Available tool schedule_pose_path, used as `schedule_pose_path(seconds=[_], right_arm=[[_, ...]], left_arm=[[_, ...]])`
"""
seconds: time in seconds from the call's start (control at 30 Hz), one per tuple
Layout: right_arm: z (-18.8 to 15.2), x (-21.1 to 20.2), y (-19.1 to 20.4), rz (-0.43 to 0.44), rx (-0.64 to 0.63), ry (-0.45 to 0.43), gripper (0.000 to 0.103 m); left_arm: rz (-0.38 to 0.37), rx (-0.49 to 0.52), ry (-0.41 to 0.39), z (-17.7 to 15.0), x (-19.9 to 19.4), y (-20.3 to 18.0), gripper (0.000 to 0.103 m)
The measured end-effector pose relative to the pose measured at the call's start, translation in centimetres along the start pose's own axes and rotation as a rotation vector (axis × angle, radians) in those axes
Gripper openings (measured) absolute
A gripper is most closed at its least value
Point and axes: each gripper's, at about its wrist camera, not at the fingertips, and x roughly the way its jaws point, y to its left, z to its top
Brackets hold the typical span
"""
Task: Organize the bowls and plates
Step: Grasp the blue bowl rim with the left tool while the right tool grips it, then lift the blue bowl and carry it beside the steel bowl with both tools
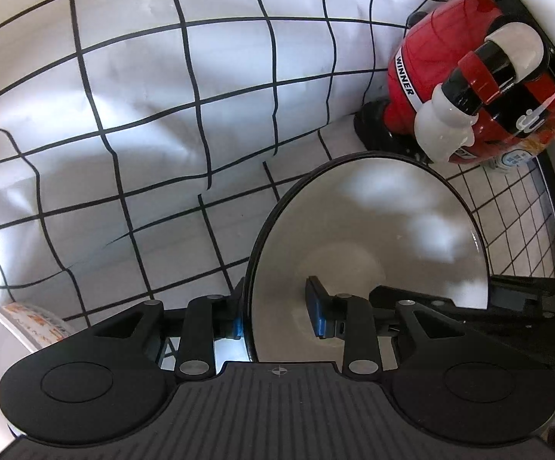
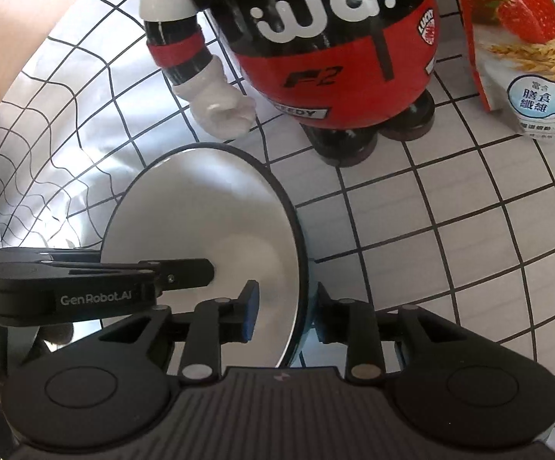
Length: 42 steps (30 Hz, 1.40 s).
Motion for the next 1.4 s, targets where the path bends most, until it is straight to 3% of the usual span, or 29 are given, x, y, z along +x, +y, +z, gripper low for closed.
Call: schedule_pose_path(seconds=[0.13,0.37,0.63,0.83,0.93,1.1,1.4], right_arm=[[-0.1,0.0,0.0,0.002,-0.009,-0.004,0.032],[-0.9,-0.2,1.8,-0.044,-0.069,-0.018,0.032],[-0.8,-3.3,4.8,0.049,-0.087,-0.069,0.031],[-2.0,-7.9,7.7,0.066,-0.146,-0.167,0.031],[-3.1,-10.7,8.4,0.051,-0.16,-0.219,0.031],[-5.4,-16.6,7.8,-0.023,-0.143,-0.327,0.031],[-9.8,-26.5,1.4,-0.108,-0.107,-0.482,0.031]], left_arm=[[0.005,0.029,-0.013,-0.3,0.0,-0.8,0.044],[0.031,-0.007,0.022,-0.1,-0.2,-0.9,0.04],[0.062,-0.024,-0.08,-1.0,-5.8,-0.1,0.031],[0.09,-0.046,-0.198,-3.1,-12.3,-0.7,0.029],[0.092,-0.025,-0.249,-4.1,-15.2,-2.0,0.029],[0.034,0.067,-0.299,-5.8,-18.5,-5.5,0.029],[-0.056,0.225,-0.333,-9.7,-20.5,-15.9,0.029]])
